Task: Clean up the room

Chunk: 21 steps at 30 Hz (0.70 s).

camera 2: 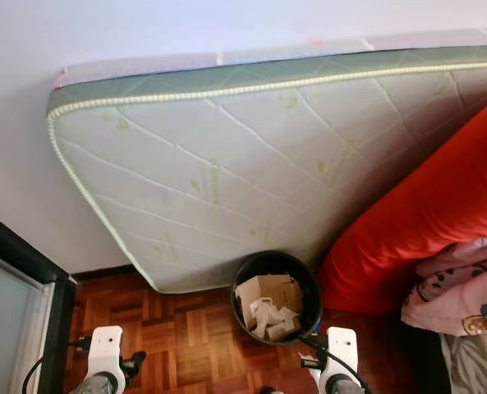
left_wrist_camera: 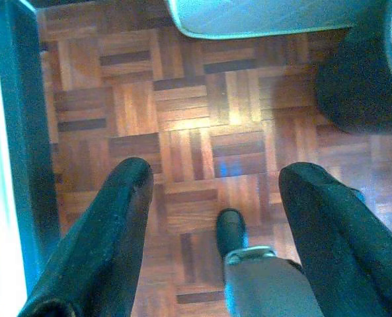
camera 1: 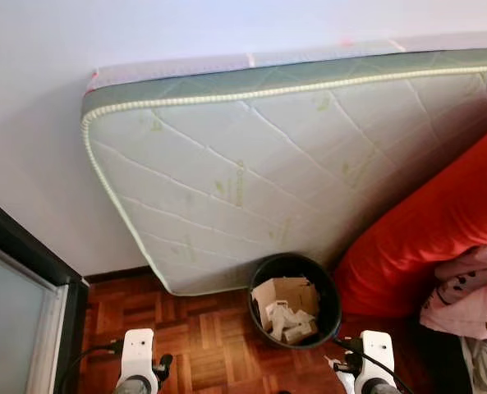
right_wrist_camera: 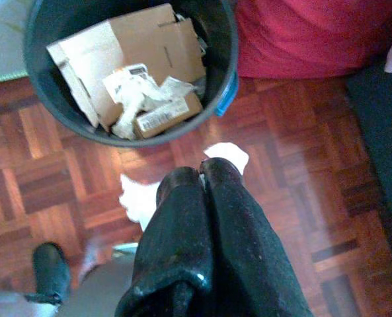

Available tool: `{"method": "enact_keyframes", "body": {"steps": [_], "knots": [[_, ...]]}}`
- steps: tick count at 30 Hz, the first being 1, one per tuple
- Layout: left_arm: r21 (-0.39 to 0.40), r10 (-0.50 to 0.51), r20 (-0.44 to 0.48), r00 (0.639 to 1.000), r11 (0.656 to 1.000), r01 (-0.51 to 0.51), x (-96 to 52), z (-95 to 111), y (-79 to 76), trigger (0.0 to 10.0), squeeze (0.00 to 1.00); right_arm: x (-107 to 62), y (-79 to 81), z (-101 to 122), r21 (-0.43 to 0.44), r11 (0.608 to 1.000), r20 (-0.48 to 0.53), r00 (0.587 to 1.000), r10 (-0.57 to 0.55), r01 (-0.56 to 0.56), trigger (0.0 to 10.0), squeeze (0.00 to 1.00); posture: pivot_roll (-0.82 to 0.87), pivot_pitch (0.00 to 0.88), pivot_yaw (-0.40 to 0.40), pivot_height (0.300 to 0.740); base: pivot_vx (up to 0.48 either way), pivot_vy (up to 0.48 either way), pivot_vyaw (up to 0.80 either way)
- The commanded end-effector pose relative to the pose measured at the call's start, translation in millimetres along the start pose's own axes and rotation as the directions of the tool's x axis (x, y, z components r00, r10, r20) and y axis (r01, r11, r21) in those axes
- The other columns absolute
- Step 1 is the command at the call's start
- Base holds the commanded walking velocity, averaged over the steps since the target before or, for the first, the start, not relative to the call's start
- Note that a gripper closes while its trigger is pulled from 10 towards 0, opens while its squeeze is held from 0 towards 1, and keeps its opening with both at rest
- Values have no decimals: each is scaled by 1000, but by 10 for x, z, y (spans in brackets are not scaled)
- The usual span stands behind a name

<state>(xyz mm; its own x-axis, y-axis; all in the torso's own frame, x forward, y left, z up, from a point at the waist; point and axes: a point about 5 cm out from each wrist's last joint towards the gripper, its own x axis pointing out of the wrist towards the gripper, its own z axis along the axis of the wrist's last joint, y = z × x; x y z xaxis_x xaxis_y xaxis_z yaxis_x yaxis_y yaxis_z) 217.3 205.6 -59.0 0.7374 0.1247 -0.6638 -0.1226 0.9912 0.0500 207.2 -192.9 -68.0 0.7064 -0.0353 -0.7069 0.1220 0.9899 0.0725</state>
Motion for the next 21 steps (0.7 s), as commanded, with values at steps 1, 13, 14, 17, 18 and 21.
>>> {"method": "enact_keyframes", "body": {"steps": [1, 13, 14, 17, 18, 21], "knots": [[-4, 6, -34, 999, 1000, -7, -24, -93, 5, 10000, 0, -29, -24, -97, 24, 1000, -24, 1000, -7, 8, 10000, 0, 108, 206, -24, 740, 300, 0, -788], [-4, 1, -26, 1000, 1000, -1, -25, -90, 0, 10000, 0, -41, 0, -139, 10, 1000, -25, 1000, -6, 6, 10000, 0, 111, 210, -25, 740, 199, 0, -383], [-5, 1, -25, 1000, 1000, -1, -25, -89, 0, 10000, 0, -36, 16, -122, 14, 1000, -16, 1000, 1, -1, 10000, 0, 111, 210, -25, 740, 0, 0, 0], [-8, 4, -16, 1000, 1000, -4, -20, -69, 1, 10000, 0, 12, 153, 18, -14, 998, 26, 997, 69, -69, 10000, 0, 107, 211, -23, 740, 0, 0, 0], [-10, 3, -14, 1000, 1000, -4, -20, -66, -1, 10000, 0, 21, 181, 53, -24, 996, 36, 995, 91, -91, 10000, 0, 109, 211, -23, 740, 0, 0, 0], [-20, 4, 6, 1000, 1000, -4, -8, -19, -6, 10000, 0, 58, 216, 261, -51, 987, 99, 983, 153, -149, 10000, 0, 110, 213, -23, 740, 0, 0, 0]]}}
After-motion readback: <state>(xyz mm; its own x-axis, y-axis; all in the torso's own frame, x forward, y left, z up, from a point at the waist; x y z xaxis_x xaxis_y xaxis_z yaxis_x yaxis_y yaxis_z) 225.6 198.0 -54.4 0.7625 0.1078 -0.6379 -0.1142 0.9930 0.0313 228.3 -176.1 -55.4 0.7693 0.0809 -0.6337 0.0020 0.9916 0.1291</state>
